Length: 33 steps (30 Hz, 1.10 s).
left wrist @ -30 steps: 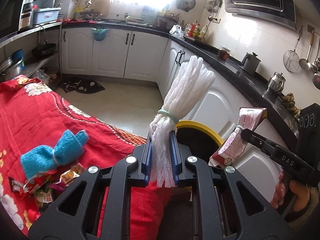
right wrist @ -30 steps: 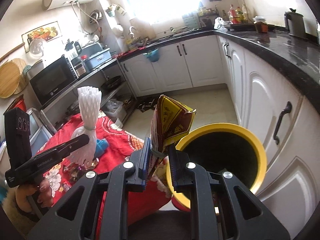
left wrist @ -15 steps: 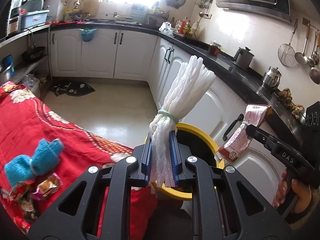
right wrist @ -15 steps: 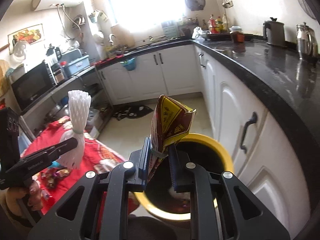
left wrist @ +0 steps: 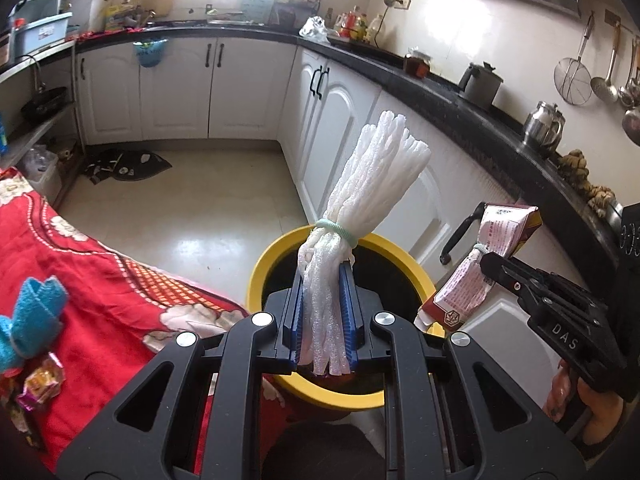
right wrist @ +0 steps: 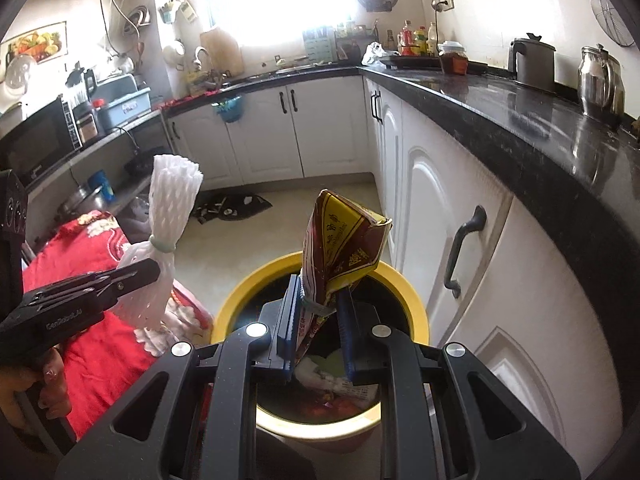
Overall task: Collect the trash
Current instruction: 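Carry the white mesh bag and yellow packet over the yellow bin with both tools, then open both tools to drop the mesh bag and packet into the bin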
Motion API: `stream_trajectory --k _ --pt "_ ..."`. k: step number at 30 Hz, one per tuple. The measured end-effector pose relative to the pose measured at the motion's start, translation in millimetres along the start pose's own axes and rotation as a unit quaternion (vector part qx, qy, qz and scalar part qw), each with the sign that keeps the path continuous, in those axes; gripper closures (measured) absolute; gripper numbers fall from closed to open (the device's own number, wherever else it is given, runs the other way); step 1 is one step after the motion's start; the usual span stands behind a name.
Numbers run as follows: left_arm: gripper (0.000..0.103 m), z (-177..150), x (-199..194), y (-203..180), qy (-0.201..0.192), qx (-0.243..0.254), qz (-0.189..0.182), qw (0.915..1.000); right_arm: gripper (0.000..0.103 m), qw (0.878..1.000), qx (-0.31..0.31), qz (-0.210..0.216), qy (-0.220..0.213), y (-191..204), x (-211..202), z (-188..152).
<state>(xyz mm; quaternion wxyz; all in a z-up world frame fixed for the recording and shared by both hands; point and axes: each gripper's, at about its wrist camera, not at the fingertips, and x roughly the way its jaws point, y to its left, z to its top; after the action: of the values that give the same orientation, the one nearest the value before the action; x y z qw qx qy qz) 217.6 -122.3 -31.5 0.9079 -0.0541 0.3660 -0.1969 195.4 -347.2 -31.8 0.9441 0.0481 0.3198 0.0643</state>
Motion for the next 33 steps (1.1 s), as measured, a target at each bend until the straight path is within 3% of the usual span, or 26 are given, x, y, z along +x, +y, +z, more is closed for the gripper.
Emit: stream_trajectory --k 24,26,28,30,33 --pt "0.089 -18 64 3 0.062 -0.011 -0.008 0.998 0.084 0.998 -0.009 -0.007 0.066 -4 53 -34" --pt "0.084 -18 68 3 0.064 -0.013 -0.005 0.9978 0.084 0.998 -0.006 -0.007 0.069 -5 55 -36" --pt "0.068 -19 71 5 0.066 -0.017 -0.001 0.9977 0.072 0.997 -0.002 -0.009 0.071 -7 58 -35" --pt "0.061 -19 72 8 0.066 -0.021 0.001 0.9976 0.063 0.998 0.004 -0.01 0.07 -7 59 -36" --pt "0.052 -20 71 13 0.066 -0.028 0.008 0.9974 0.057 0.998 0.008 -0.012 0.069 -10 59 -36"
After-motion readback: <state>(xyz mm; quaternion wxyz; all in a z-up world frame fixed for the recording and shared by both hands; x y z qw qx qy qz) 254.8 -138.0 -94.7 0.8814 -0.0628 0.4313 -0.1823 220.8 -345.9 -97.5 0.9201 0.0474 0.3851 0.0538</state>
